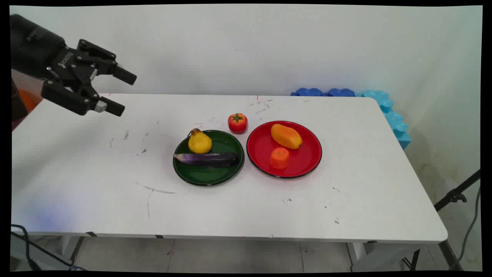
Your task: Pick up the eggplant from the green plate
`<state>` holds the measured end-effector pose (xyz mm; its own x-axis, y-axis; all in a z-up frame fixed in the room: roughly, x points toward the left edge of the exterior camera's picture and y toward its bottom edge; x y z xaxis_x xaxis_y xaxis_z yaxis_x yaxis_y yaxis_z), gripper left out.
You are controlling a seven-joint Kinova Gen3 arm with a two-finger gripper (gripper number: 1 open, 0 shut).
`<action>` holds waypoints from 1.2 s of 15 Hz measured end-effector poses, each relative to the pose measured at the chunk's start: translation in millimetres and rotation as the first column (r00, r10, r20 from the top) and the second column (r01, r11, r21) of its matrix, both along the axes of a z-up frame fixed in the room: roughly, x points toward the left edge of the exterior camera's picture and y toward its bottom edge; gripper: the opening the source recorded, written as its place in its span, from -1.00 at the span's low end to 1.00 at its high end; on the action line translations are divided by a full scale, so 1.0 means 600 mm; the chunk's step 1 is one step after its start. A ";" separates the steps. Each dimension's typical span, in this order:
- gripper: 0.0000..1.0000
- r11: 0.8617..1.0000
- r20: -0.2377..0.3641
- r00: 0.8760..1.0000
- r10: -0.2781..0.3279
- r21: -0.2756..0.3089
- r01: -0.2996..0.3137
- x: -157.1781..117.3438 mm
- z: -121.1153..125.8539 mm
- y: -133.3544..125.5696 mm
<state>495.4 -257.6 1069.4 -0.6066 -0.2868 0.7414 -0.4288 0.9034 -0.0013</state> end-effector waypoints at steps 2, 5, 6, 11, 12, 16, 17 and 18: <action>1.00 1.000 0.000 1.000 0.008 0.006 -0.008 -0.005 -0.001 -0.004; 1.00 0.999 0.008 1.000 0.027 0.022 -0.027 -0.017 -0.007 -0.018; 1.00 0.999 0.020 0.999 0.033 0.031 -0.033 -0.023 -0.011 -0.026; 1.00 0.993 0.074 0.992 0.100 0.051 -0.104 -0.050 -0.038 -0.080; 1.00 0.992 0.081 0.991 0.106 0.053 -0.111 -0.057 -0.044 -0.089; 1.00 0.988 0.135 0.983 0.124 0.069 -0.135 -0.100 -0.085 -0.135; 1.00 0.988 0.155 0.980 0.122 0.075 -0.135 -0.110 -0.097 -0.145; 1.00 0.988 0.170 0.978 0.121 0.079 -0.136 -0.115 -0.106 -0.152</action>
<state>426.1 -348.6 1005.8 -0.6718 -0.4308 0.6025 -0.5416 0.8406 -0.0029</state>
